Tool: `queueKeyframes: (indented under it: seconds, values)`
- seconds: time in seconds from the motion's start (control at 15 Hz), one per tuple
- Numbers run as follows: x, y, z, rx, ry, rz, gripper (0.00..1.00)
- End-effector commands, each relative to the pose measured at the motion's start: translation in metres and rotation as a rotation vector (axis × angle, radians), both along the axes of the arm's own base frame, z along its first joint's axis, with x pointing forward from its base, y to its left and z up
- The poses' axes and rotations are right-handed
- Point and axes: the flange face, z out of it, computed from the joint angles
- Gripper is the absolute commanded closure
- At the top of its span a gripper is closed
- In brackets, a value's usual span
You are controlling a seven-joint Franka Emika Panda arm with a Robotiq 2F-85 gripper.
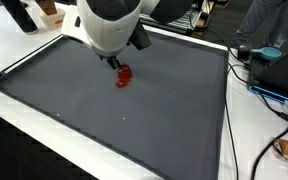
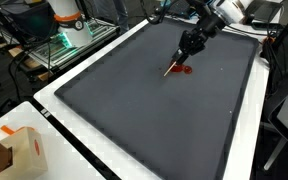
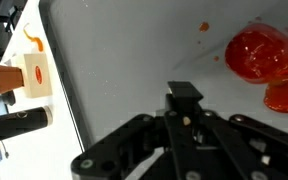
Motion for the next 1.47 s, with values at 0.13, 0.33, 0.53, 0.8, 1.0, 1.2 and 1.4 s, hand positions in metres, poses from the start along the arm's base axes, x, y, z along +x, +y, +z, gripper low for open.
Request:
queueKeyframes:
  seconds: [0.13,0.33,0.53,0.8,1.0,1.2,1.4]
  values:
    - [0.007,-0.008,0.027,0.152,-0.011,0.076,0.97]
    - [0.010,-0.012,0.042,0.260,-0.022,0.118,0.97]
    - [0.011,-0.017,0.057,0.355,-0.027,0.150,0.97]
    - [0.009,-0.024,0.074,0.460,-0.018,0.177,0.97]
    - [0.006,-0.027,0.085,0.531,-0.008,0.196,0.97]
    - [0.002,-0.030,0.093,0.591,-0.001,0.213,0.97]
    - [-0.001,-0.031,0.099,0.629,0.001,0.225,0.97]
